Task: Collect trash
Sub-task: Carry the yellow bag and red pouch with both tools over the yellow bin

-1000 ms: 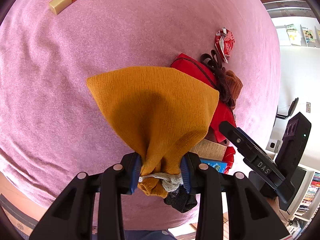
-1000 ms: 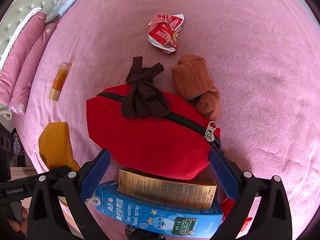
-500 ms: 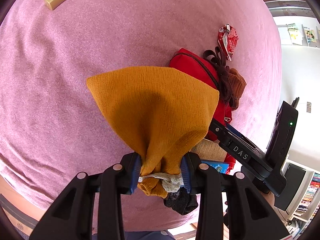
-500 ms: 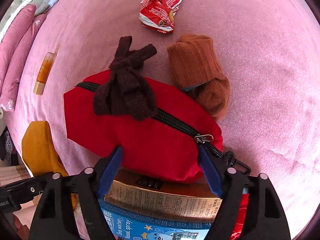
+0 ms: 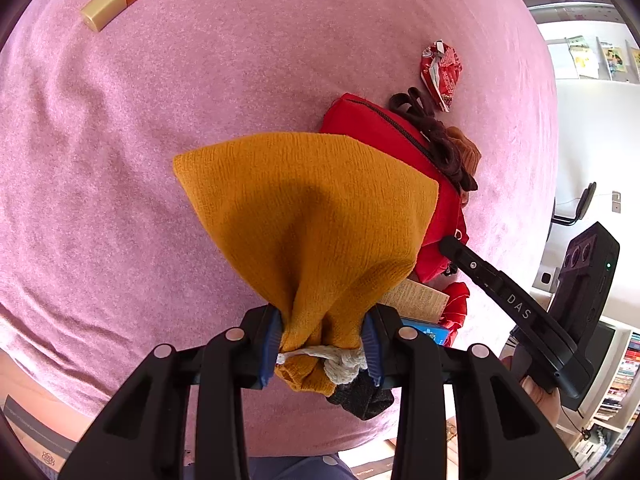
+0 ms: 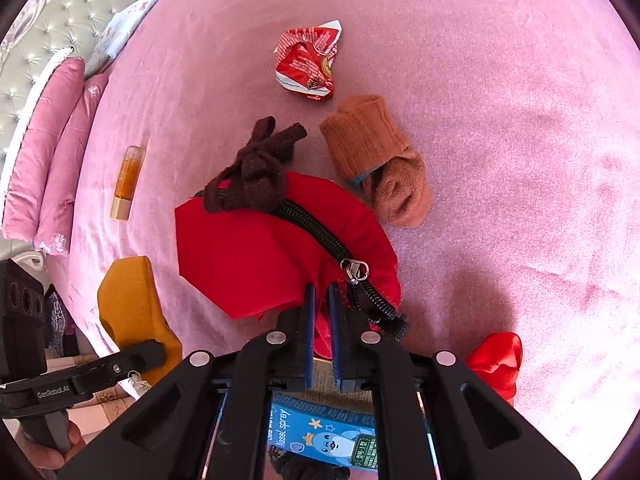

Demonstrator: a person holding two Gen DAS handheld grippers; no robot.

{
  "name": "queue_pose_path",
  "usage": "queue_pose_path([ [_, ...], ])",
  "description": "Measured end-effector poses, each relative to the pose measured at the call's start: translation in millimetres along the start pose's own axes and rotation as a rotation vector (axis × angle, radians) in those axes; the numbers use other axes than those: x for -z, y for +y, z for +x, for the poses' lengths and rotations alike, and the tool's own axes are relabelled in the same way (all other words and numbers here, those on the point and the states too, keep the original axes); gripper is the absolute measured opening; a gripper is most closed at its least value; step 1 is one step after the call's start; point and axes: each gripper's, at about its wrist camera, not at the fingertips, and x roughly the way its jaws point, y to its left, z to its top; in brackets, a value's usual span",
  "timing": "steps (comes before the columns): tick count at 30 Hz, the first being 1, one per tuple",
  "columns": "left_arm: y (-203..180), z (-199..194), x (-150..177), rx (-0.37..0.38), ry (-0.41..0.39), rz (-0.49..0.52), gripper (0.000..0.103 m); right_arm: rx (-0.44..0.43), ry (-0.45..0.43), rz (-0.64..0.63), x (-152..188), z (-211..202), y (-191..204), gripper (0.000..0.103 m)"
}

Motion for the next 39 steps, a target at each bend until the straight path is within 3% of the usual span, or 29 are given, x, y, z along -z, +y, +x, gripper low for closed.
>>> queue_pose_path([
  [9, -14.6, -24.7, 10.2, 0.022, -0.023, 0.073, 0.035, -0.072, -0.041, 0.072, 26.6, -45.9, 13.6, 0.006],
  [20, -45.8, -37.6, 48.5, 0.031, 0.045, 0.289, 0.035, -0.009, -0.165, 0.206, 84.5, -100.8, 7.2, 0.006],
  [31, -106.5, -10.4, 110.0, 0.002, 0.154, 0.533, 0.035, 0.039, -0.299, 0.424, 173.2, -157.6, -61.6, 0.006],
  [39, -167.4, 33.6, 193.0, -0.02, 0.25, 0.703, 0.035, 0.073, -0.37, 0.603, 265.7, -201.0, -135.3, 0.006],
])
